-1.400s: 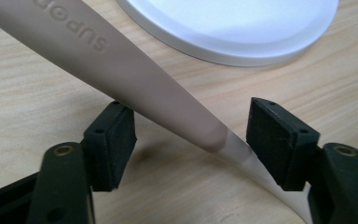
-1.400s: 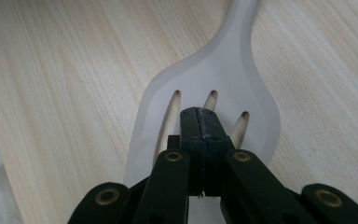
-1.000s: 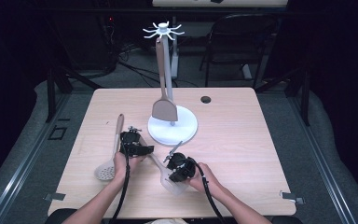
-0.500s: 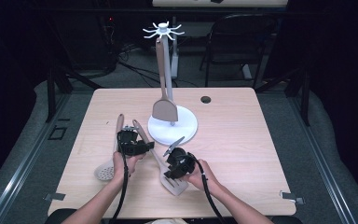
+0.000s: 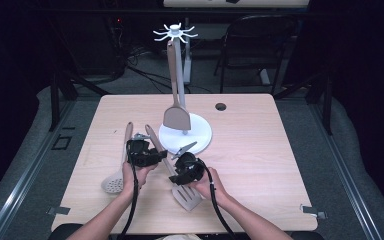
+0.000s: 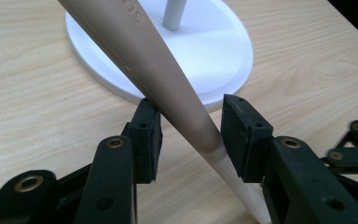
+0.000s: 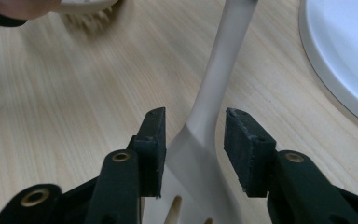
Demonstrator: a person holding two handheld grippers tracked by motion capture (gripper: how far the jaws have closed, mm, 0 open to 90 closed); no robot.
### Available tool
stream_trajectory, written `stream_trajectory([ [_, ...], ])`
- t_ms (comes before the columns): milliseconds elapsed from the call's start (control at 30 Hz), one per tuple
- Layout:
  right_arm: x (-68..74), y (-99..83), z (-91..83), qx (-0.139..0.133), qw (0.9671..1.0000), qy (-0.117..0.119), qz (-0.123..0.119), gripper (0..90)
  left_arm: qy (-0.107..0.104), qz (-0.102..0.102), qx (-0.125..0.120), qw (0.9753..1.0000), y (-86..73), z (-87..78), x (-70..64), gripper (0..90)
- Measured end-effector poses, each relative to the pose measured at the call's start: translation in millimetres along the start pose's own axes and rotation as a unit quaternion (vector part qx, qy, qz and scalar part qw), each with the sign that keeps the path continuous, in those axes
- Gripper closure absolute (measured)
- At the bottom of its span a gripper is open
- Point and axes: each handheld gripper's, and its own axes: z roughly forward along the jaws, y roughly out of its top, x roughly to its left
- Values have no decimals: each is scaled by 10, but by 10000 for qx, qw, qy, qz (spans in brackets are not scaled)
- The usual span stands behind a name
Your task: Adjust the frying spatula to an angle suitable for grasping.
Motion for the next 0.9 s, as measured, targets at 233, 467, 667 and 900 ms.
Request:
stream_trajectory([
  [233,-64,-45,-3,-128,9996,35,250,707,-143,183,-99,9997,9,-26,-67,593],
  [467,-62,-63,-46,-305,9982,-36,508,734,-388,197,-275,9987,-27,-20,-110,588],
  [667,-41,-61,-99,-387,9976,-101,569,742,-567,247,-400,9973,-71,-19,-167,590],
  [900,-34,-42,-143,-431,9979,-166,454,743,-560,340,-400,9971,-104,23,-233,650],
])
